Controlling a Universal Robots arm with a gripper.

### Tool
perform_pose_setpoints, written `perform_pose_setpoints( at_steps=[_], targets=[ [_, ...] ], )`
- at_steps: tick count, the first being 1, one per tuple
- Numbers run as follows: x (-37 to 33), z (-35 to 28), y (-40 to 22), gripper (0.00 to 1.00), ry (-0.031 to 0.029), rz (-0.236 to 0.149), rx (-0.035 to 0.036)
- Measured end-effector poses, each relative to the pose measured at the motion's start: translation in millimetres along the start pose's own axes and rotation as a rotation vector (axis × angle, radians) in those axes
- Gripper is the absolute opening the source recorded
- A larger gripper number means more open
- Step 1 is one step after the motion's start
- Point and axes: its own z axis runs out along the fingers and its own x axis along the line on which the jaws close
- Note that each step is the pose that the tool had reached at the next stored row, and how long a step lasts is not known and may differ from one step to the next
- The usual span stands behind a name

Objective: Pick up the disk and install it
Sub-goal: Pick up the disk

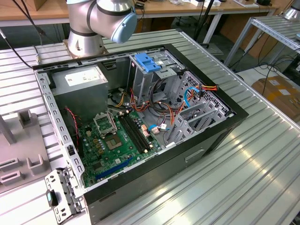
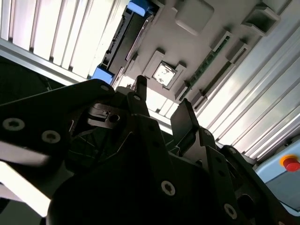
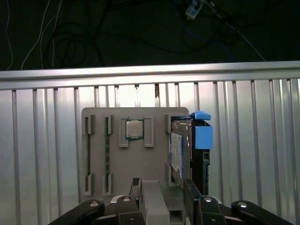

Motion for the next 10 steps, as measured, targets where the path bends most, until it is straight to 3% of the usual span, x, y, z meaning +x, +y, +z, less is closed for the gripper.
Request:
perform_pose_setpoints(
  at_steps=[10],
  targets=[
    [-10.0,3.3,0.4,0.48,-0.0007,0.0,0.0]
  ],
)
